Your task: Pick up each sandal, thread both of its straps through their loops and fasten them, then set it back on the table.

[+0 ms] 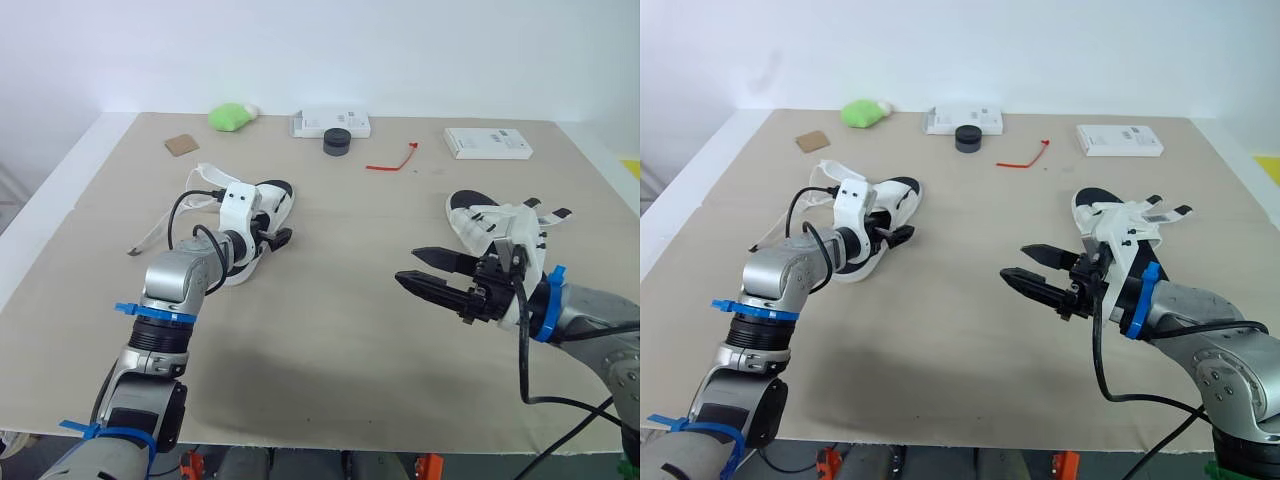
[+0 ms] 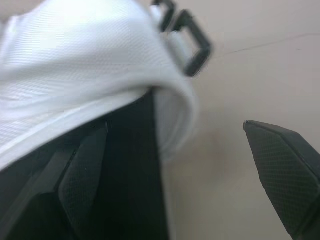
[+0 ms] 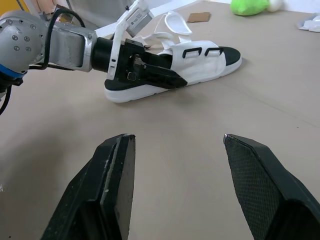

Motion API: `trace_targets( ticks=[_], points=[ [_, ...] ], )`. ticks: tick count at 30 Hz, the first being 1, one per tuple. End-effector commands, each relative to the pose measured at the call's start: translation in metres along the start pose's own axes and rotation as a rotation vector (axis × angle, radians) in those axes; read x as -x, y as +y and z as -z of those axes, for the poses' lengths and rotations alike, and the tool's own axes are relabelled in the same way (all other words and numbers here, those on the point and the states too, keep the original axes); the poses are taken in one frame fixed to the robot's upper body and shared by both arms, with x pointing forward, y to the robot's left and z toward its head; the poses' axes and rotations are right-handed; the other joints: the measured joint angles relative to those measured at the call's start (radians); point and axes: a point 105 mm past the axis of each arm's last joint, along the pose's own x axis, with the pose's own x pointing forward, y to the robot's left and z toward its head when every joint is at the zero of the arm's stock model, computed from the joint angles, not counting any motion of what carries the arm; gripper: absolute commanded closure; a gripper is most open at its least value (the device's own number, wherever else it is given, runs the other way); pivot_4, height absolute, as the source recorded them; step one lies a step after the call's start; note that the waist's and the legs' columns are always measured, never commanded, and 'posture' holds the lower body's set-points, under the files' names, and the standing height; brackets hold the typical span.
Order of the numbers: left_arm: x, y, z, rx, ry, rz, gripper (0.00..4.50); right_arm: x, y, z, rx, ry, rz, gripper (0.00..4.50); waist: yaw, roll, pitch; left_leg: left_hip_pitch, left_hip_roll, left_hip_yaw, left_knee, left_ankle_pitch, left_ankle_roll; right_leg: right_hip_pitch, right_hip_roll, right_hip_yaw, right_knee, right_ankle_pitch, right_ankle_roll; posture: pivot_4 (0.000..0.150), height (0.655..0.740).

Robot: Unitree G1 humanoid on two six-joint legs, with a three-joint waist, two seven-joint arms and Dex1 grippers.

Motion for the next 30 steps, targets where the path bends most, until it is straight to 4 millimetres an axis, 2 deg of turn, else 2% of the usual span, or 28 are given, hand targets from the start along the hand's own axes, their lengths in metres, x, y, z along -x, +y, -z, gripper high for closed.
trace_targets(
  ticks=[1,10,13,19,25,26,28,29,30],
  points=[
    [-0.001,0.0,-0.009,-0.049,-0.022,-0.011,0.04,0.003,0.005,-0.012,0.053,-0.041,-0.002,1.44,0.0,0.0,0.0,0.0,0.0,0.0,0.0,0.0,0.0,0.0,0.0,0.0,0.0,0.0,0.0,0.15,0.74],
    [-0.031,0.008,-0.017,-0.104,-0.051,-0.088,0.04,0.001,0.007,-0.012,0.056,-0.043,-0.007,1.44,0.001,0.0,0.0,0.0,0.0,0.0,0.0,0.003,0.0,0.0,0.0,0.0,0.0,0.003,0.002,0.15,0.74],
    [-0.039,0.011,-0.018,-0.12,-0.059,-0.109,0.04,0.0,0.008,-0.019,0.091,-0.087,0.016,1.44,0.001,0.0,0.0,0.0,0.0,0.0,0.0,0.003,0.001,0.0,0.0,0.0,0.0,0.003,0.002,0.15,0.74],
    [-0.05,0.015,-0.016,-0.144,-0.066,-0.139,0.04,-0.004,0.003,-0.032,0.159,-0.192,0.113,1.44,0.001,0.0,0.0,0.0,-0.001,0.0,0.0,0.003,0.0,0.0,0.0,0.0,0.0,0.003,0.002,0.15,0.74],
    [-0.054,0.023,-0.014,-0.144,-0.081,-0.187,0.04,-0.006,0.009,-0.027,0.157,-0.206,0.097,1.44,0.0,0.0,0.0,0.0,-0.001,0.0,0.0,0.005,0.001,0.001,0.0,0.0,0.0,0.004,0.003,0.15,0.74],
    [-0.055,0.025,-0.014,-0.142,-0.088,-0.202,0.42,-0.006,0.009,-0.026,0.157,-0.208,0.097,1.44,0.0,0.0,-0.001,0.001,-0.001,0.0,0.0,0.005,0.001,0.001,0.0,0.0,0.0,0.005,0.003,0.15,0.74],
    [-0.056,0.028,-0.016,-0.137,-0.098,-0.221,0.85,-0.007,0.009,-0.026,0.157,-0.212,0.096,1.44,0.0,0.0,-0.001,0.001,-0.001,0.0,0.0,0.006,0.001,0.001,0.0,0.0,0.0,0.006,0.004,0.15,0.74],
    [-0.056,0.028,-0.016,-0.137,-0.102,-0.225,1.45,-0.007,0.01,-0.027,0.155,-0.215,0.094,1.44,0.0,0.0,-0.001,0.001,-0.001,0.0,0.0,0.006,0.002,0.001,0.0,0.001,0.0,0.006,0.004,0.15,0.74],
    [-0.056,0.029,-0.017,-0.138,-0.106,-0.23,1.82,-0.007,0.01,-0.027,0.154,-0.216,0.093,1.44,0.0,0.0,-0.001,0.001,-0.001,0.0,0.0,0.006,0.002,0.001,0.0,0.001,0.0,0.007,0.004,0.15,0.74]
  ],
)
